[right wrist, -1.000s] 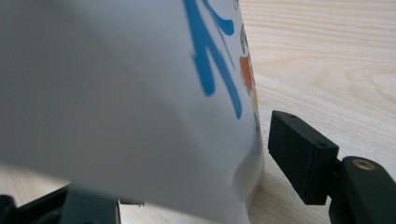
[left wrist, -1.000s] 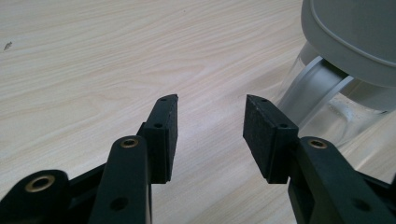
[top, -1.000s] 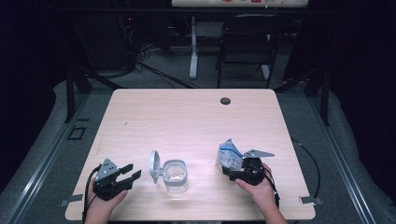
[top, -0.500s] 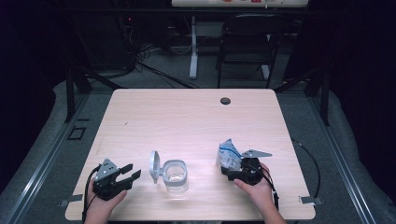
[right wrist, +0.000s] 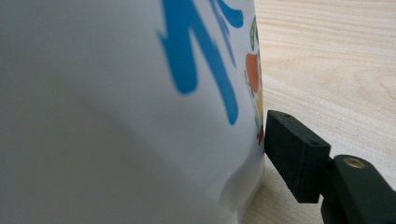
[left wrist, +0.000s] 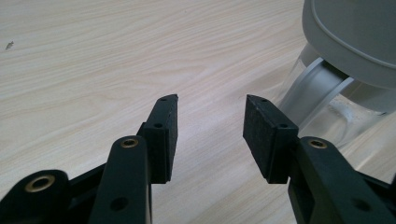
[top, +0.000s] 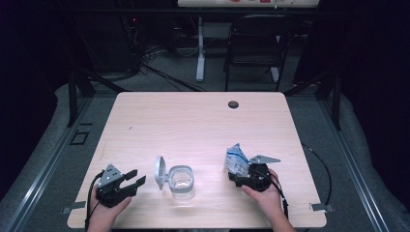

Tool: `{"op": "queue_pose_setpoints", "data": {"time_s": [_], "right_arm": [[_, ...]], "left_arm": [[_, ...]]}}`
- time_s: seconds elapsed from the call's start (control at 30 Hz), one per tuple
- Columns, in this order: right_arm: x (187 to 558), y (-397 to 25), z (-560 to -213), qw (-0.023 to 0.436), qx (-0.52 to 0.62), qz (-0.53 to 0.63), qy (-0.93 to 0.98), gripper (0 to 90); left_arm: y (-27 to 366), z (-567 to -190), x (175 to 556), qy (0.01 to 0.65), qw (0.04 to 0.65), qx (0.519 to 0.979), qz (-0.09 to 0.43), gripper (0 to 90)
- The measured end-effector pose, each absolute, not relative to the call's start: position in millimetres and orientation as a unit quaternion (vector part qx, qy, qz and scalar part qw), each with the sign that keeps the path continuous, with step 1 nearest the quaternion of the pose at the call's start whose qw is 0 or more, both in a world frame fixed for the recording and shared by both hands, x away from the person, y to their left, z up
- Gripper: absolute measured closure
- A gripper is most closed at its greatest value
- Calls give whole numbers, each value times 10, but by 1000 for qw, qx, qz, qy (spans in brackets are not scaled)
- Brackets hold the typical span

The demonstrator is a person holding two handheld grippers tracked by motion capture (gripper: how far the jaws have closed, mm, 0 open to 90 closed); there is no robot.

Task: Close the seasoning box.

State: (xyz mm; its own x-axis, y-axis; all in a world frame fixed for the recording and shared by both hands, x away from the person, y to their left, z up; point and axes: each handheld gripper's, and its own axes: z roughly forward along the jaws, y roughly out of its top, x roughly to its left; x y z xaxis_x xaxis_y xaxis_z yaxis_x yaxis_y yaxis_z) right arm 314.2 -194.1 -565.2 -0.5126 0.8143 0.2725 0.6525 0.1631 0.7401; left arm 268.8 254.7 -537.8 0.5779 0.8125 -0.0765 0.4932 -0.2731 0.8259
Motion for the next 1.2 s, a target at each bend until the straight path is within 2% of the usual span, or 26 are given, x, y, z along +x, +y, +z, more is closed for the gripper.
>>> {"op": "queue_pose_setpoints", "data": {"time_s": [0.77, 1.2], "right_arm": [[3149, -1928, -5681, 95, 485, 428, 756, 385], [3143, -1930, -5671, 106, 472, 425, 765, 446]], "left_arm": [[2550, -5375, 2686, 424, 432, 774, 185, 556], [2549, -5383, 2689, 423, 435, 773, 186, 556]]}}
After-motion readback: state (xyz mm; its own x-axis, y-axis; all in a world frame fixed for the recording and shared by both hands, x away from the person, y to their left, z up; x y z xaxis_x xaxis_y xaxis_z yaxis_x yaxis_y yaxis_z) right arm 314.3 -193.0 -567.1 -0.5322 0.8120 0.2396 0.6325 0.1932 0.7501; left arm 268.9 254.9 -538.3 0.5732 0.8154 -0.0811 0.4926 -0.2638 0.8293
